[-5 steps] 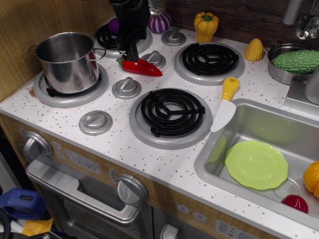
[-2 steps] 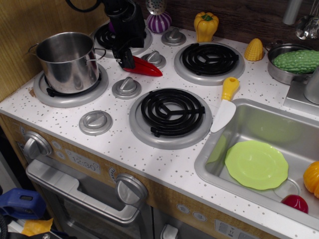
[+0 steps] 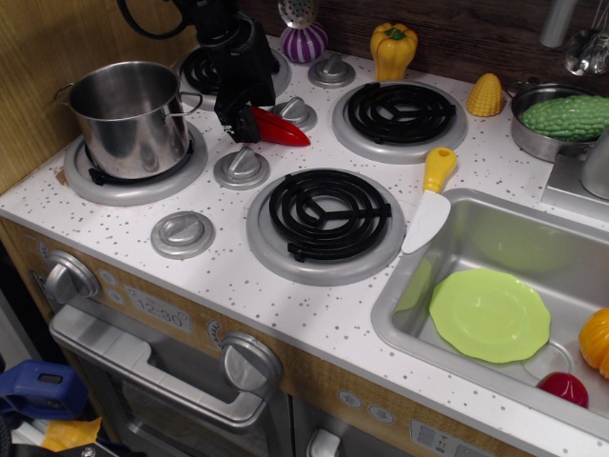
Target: Put pepper in pot or pan
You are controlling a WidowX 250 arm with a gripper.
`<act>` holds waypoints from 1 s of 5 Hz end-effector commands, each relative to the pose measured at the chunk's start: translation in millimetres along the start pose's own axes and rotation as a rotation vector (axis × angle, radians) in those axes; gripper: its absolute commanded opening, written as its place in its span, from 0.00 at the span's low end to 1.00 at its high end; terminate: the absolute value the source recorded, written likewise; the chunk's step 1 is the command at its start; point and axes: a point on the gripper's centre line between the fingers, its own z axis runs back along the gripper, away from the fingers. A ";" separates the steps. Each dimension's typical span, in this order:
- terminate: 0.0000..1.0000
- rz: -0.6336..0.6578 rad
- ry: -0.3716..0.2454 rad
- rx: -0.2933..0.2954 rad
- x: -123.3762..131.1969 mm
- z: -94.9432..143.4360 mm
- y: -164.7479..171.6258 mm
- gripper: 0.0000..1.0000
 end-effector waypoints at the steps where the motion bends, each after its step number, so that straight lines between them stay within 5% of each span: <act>1: 0.00 0.027 -0.019 0.035 -2.5 8.9 6.3 1.00; 2: 0.00 0.043 -0.012 0.033 2.0 14.0 9.6 0.00; 4: 0.00 0.068 0.044 -0.010 20.1 51.3 22.8 0.00; 5: 0.00 0.072 0.124 0.012 37.3 89.6 31.9 0.00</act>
